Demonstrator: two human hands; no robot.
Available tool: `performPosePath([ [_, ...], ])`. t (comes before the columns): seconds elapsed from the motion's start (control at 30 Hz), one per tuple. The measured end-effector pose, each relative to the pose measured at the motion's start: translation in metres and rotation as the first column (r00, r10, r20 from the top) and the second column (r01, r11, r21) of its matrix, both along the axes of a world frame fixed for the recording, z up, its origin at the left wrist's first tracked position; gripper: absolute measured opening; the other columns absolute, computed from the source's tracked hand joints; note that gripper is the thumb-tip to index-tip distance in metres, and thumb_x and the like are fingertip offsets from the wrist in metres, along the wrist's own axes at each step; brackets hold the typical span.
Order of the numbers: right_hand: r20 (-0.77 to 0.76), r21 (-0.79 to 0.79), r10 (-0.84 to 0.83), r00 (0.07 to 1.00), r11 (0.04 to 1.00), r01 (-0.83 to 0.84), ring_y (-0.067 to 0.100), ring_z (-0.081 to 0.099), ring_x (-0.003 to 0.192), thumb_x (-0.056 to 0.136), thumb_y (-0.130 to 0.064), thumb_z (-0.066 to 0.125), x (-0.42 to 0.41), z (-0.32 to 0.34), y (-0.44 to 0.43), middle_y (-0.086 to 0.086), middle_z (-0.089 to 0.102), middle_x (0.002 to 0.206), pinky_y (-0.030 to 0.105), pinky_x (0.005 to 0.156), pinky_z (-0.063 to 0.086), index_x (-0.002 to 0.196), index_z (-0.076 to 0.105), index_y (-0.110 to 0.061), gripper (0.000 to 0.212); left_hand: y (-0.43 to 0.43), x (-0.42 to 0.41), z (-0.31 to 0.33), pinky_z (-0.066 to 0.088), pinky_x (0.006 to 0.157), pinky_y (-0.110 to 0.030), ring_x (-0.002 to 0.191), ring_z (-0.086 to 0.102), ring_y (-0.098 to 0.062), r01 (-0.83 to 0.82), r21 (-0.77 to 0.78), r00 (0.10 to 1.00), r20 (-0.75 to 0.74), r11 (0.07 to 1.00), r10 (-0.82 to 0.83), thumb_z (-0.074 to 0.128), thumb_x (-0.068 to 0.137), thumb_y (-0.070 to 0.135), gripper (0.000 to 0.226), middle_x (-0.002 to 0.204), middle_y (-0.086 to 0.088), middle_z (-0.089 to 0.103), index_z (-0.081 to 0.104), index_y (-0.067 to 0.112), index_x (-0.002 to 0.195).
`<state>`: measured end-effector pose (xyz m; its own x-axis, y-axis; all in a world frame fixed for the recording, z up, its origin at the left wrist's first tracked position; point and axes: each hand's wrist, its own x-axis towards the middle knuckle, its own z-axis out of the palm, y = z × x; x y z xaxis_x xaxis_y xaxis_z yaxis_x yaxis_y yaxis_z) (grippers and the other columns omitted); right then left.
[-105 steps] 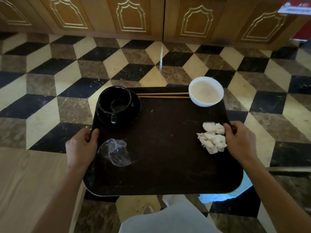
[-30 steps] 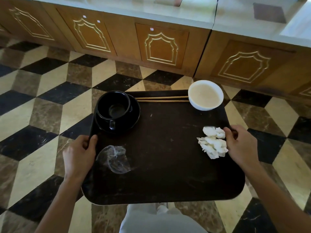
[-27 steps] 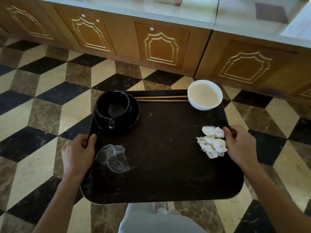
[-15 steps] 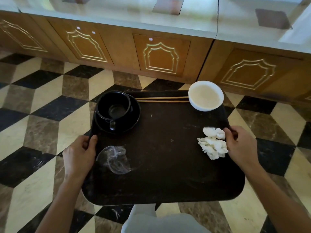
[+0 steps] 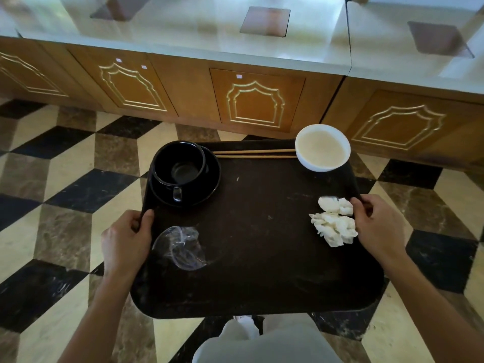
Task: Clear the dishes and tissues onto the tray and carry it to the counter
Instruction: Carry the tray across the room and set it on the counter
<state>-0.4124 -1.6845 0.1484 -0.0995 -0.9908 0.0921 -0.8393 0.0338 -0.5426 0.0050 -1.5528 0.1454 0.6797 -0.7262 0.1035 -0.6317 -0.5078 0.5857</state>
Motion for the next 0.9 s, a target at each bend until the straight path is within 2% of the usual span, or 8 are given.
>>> performPosePath([
  [0.13, 0.0, 0.004, 0.002, 1.0, 1.0, -0.002, 0.015, 0.054, 0.082, 0.1, -0.024, 0.053, 0.012, -0.001, -0.039, 0.009, 0.069, 0.099, 0.03, 0.073, 0.037, 0.114, 0.066, -0.006, 0.026, -0.034, 0.012, -0.002, 0.037, 0.064, -0.031, 0.068, 0.058, -0.023, -0.002, 0.002, 1.0, 0.004, 1.0, 0.002, 0.06, 0.096, 0.033, 0.029, 0.07, -0.003, 0.063, 0.07, 0.008, 0.088],
  [0.3, 0.009, 0.008, 0.013, 1.0, 1.0, -0.013, 0.015, 0.054, 0.084, 0.1, -0.024, 0.053, 0.021, -0.007, -0.098, 0.007, 0.068, 0.098, 0.03, 0.074, 0.038, 0.113, 0.066, -0.007, 0.025, -0.088, 0.021, -0.009, 0.045, 0.063, -0.034, 0.069, 0.062, -0.025, -0.014, 0.009, 1.0, 0.016, 1.0, 0.014, 0.06, 0.096, 0.035, 0.029, 0.073, -0.005, 0.066, 0.07, 0.008, 0.09],
  [0.43, 0.019, 0.011, 0.024, 1.0, 1.0, -0.024, 0.016, 0.056, 0.082, 0.1, -0.027, 0.054, 0.024, -0.01, -0.148, -0.001, 0.061, 0.089, 0.032, 0.074, 0.041, 0.113, 0.066, -0.007, 0.026, -0.131, 0.022, -0.012, 0.04, 0.057, -0.027, 0.066, 0.061, -0.026, -0.023, 0.011, 1.0, 0.017, 1.0, 0.023, 0.061, 0.096, 0.032, 0.028, 0.07, -0.007, 0.066, 0.07, 0.006, 0.088],
  [0.53, 0.015, 0.012, 0.034, 0.999, 0.999, -0.034, 0.017, 0.058, 0.083, 0.1, -0.029, 0.054, 0.025, -0.013, -0.191, -0.004, 0.06, 0.088, 0.034, 0.075, 0.044, 0.113, 0.066, -0.009, 0.027, -0.17, 0.021, -0.013, 0.044, 0.061, -0.031, 0.067, 0.062, -0.026, -0.03, 0.017, 1.0, 0.011, 0.999, 0.029, 0.061, 0.096, 0.032, 0.028, 0.072, -0.008, 0.066, 0.071, 0.006, 0.091],
  [0.67, 0.018, 0.03, 0.047, 0.999, 0.998, -0.048, 0.015, 0.054, 0.084, 0.1, -0.029, 0.053, 0.026, -0.013, -0.245, -0.003, 0.061, 0.088, 0.032, 0.077, 0.038, 0.112, 0.066, -0.009, 0.026, -0.214, 0.017, -0.011, 0.051, 0.063, -0.039, 0.067, 0.061, -0.022, -0.032, 0.012, 0.999, -0.035, 0.999, 0.033, 0.062, 0.096, 0.03, 0.025, 0.071, -0.005, 0.064, 0.07, 0.007, 0.09],
  [0.77, -0.003, 0.022, 0.075, 0.997, 0.997, -0.075, 0.014, 0.053, 0.084, 0.1, -0.028, 0.053, 0.031, -0.011, -0.281, -0.004, 0.058, 0.088, 0.031, 0.078, 0.036, 0.111, 0.067, -0.007, 0.027, -0.241, 0.015, -0.009, 0.048, 0.061, -0.036, 0.066, 0.059, -0.022, -0.052, 0.02, 0.998, -0.022, 0.998, 0.052, 0.062, 0.096, 0.03, 0.026, 0.07, -0.005, 0.064, 0.07, 0.006, 0.088],
  [0.9, -0.007, 0.04, 0.094, 0.996, 0.995, -0.094, 0.015, 0.053, 0.083, 0.1, -0.026, 0.052, 0.042, -0.01, -0.318, 0.002, 0.063, 0.092, 0.031, 0.078, 0.036, 0.111, 0.068, -0.007, 0.027, -0.274, 0.026, -0.008, 0.048, 0.062, -0.036, 0.068, 0.06, -0.023, -0.068, 0.072, 0.997, -0.036, 0.995, 0.07, 0.058, 0.097, 0.036, 0.029, 0.074, -0.005, 0.066, 0.07, 0.01, 0.091],
])
